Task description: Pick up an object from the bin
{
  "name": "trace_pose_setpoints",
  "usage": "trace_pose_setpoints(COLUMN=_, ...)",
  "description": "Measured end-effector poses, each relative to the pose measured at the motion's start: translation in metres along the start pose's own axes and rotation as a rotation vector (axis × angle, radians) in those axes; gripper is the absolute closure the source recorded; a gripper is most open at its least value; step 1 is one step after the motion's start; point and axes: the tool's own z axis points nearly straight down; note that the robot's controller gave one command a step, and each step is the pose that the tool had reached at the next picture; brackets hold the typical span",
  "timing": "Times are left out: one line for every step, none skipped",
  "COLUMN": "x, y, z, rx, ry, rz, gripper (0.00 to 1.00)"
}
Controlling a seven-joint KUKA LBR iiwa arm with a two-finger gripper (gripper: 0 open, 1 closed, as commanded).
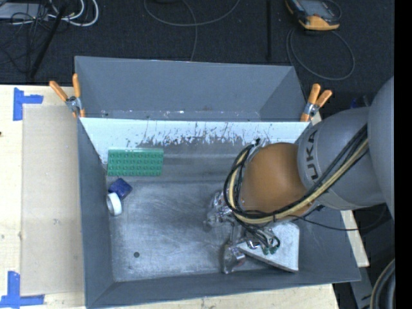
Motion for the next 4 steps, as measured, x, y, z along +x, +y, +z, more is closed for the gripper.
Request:
trace_pose_setpoints(x=0.020, y=-0.044, z=-0.001, rx=0.001, ry=-0.004, rz=-0.028, gripper=0.00)
trace_pose_setpoints(x=0.021, y=-0.044, z=-0.001, rx=0.001, ry=0.004, rz=-0.028, gripper=1.00)
trace_pose_setpoints(x=0.006, y=-0.081, z=-0.125, rx=0.002, ry=0.001, rz=-0.486, gripper=1.00)
trace_pose_setpoints(x=-0.067, y=-0.151, z=-0.203, rx=0.002, ry=0.000, rz=-0.814, gripper=1.00)
